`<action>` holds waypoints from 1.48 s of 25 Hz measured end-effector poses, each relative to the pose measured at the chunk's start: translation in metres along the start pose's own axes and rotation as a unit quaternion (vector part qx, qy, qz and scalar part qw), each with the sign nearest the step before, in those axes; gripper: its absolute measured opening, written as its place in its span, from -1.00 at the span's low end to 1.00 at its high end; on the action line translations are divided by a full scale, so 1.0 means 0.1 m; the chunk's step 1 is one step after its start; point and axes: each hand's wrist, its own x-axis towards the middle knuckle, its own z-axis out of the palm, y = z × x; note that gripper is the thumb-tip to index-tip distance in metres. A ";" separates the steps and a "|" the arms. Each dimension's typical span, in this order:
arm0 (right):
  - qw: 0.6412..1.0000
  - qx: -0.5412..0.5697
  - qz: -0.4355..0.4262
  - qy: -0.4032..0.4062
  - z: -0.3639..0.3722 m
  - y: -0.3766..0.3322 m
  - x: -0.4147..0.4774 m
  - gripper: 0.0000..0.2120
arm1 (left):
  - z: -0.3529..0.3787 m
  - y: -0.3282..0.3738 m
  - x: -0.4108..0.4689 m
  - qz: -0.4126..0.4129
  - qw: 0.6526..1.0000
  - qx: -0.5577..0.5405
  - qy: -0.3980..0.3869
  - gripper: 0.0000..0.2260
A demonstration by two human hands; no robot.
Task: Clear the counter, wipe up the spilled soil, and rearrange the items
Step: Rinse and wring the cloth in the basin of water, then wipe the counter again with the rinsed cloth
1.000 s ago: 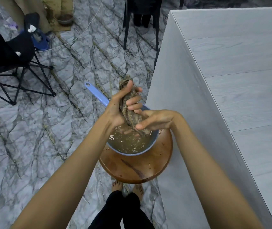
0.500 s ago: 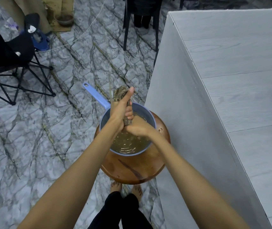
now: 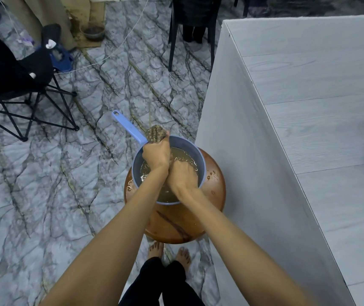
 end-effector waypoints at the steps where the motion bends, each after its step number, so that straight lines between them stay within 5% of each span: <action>1: 1.000 0.013 -0.003 -0.010 -0.01 0.01 0.01 -0.77 | -0.01 0.01 -0.03 -0.003 1.000 -0.001 -0.023 -0.60; 6: 0.957 0.200 -0.025 -0.209 -0.28 0.11 0.05 -0.84 | -0.24 0.31 -0.25 -0.066 0.961 -0.010 -0.268 -0.68; 9: 0.925 0.275 -0.031 -0.260 -0.44 0.18 -0.01 -0.68 | -0.44 0.44 -0.27 -0.097 0.907 -0.036 -0.409 -0.36; 11: 0.911 0.343 -0.013 -0.229 -0.43 0.21 -0.06 -0.50 | -0.52 0.44 -0.21 -0.097 0.896 -0.069 -0.429 -0.37; 13: 0.901 0.391 0.009 -0.187 -0.39 0.25 -0.06 -0.42 | -0.60 0.44 -0.16 -0.082 0.903 -0.104 -0.409 -0.71; 16: 0.899 0.415 0.012 -0.136 -0.38 0.25 -0.07 -0.44 | -0.68 0.44 -0.08 -0.054 0.913 -0.086 -0.396 -0.81; 20: 0.930 0.356 0.006 -0.094 -0.36 0.13 -0.18 -0.74 | -0.68 0.46 -0.09 -0.006 0.929 0.010 -0.369 -0.71; 23: 0.936 0.347 -0.003 -0.052 -0.34 0.04 -0.27 -0.63 | -0.70 0.48 -0.09 -0.011 0.920 0.027 -0.390 -0.88; 27: 0.887 0.458 0.024 0.052 -0.36 0.07 -0.33 -0.69 | -0.76 0.55 -0.06 -0.045 0.879 0.030 -0.473 -0.90; 30: 0.801 0.597 0.021 0.047 -0.40 0.18 -0.50 -0.90 | -0.73 0.69 -0.10 -0.065 0.832 0.033 -0.550 -0.93; 33: 0.732 0.677 0.033 0.069 -0.55 0.27 -0.78 -0.86 | -0.57 0.82 -0.28 -0.096 0.763 0.032 -0.639 -0.60; 37: 0.744 0.641 0.059 0.176 -0.87 0.41 -1.36 -0.67 | -0.16 0.86 -0.82 -0.133 0.710 0.065 -0.689 -0.41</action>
